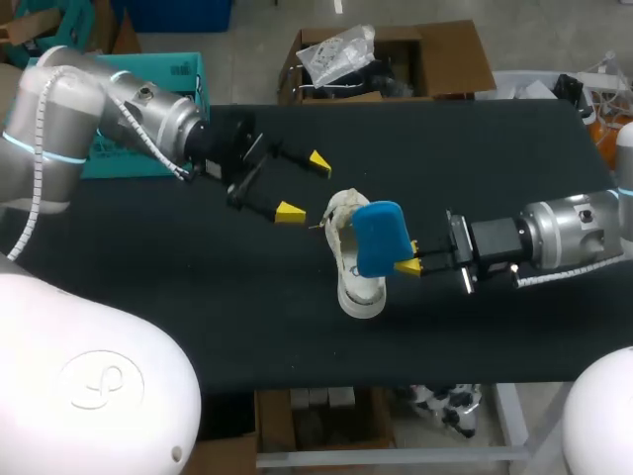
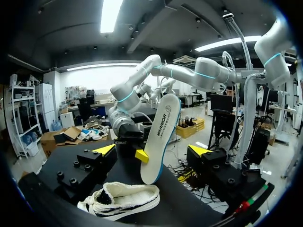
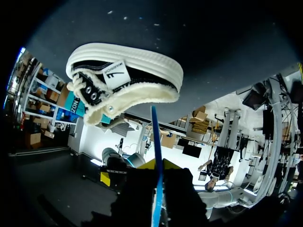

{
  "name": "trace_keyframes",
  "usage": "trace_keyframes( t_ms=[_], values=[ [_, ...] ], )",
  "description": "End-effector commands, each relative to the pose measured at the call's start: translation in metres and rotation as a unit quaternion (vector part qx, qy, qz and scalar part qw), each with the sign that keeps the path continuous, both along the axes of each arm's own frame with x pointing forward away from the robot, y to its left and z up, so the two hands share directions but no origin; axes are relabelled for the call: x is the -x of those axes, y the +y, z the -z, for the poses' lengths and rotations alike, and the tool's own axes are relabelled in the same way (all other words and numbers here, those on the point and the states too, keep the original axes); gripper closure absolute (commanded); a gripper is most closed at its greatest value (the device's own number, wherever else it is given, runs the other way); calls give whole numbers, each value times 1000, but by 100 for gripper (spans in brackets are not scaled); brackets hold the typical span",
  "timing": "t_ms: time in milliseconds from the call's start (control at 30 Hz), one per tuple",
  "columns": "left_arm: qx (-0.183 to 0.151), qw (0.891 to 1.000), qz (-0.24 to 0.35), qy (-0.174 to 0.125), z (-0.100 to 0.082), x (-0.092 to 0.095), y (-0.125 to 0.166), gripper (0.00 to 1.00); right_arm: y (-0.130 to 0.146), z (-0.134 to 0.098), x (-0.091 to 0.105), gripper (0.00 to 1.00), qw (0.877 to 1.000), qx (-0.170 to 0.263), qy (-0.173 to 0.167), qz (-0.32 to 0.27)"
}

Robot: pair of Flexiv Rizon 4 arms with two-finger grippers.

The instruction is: Open the shoe tongue, take the insole out of the shoe, put the insole back into the shoe, and pack the shoe into the shoebox

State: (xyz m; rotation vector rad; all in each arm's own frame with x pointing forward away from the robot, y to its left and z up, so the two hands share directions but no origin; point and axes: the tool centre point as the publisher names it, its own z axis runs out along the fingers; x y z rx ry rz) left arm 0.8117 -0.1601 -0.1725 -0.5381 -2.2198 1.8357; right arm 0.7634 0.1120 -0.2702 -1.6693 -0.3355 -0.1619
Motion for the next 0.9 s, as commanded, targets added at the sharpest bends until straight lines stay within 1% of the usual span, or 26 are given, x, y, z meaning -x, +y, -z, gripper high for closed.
trace_keyframes(
  t_ms=[33,67,100,133,167,200,233,267,300,333,367,400,433,467,500,533,600,667,800,833,900],
  values=[
    [-10,1000,-12,-7,-3,7,0,0,-1,0,1,100,1000,-1,0,0],
    [-10,1000,19,-12,-2,5,-3,0,-1,0,1,100,1000,-1,0,0],
    [-33,998,40,-40,0,-2,-7,0,-1,0,1,100,1000,-1,0,0],
    [-26,994,92,-52,0,-5,-8,0,0,-2,3,100,1000,-2,-8,-7],
    [-25,993,104,-53,0,-11,-7,0,0,-3,6,100,1000,-2,-8,-21],
    [-38,989,126,-65,1,-15,-8,0,1,-4,9,100,999,-5,-11,-31],
    [-25,984,161,-75,1,-17,-6,0,1,-4,12,100,999,-11,-19,-46],
    [-29,983,168,-70,1,-22,-5,0,1,-4,15,100,998,-14,-20,-51],
    [-38,978,188,-83,2,-25,-5,0,1,-4,17,100,998,-13,-19,-54],
    [-33,974,209,-82,3,-25,-4,0,1,-4,20,100,997,-16,-24,-66],
    [-39,971,222,-77,4,-27,-3,0,2,-4,23,100,997,-15,-25,-76],
    [-45,965,245,-84,6,-28,-3,0,3,-3,24,100,996,-17,-27,-83],
    [-45,963,250,-85,8,-28,-3,0,4,-3,25,100,995,-19,-31,-92],
    [-56,961,259,-85,11,-30,-3,0,4,-2,26,100,995,-19,-33,-95],
    [-62,954,276,-96,13,-29,-3,0,4,-2,27,100,995,-19,-32,-94],
    [-61,953,282,-94,15,-29,-2,0,4,-1,27,100,995,-17,-29,-97],
    [-73,947,298,-99,20,-29,-1,0,5,-1,28,100,993,-16,-34,-112],
    [-75,944,307,-96,26,-32,1,0,5,-1,30,100,991,-15,-39,-130],
    [-81,944,309,-83,36,-39,4,0,6,-1,30,100,988,-6,-33,-150],
    [-87,944,308,-80,38,-40,5,0,7,-1,30,100,987,-3,-33,-158],
    [-84,944,311,-78,40,-40,6,0,7,-2,30,100,985,0,-32,-171]
  ],
)
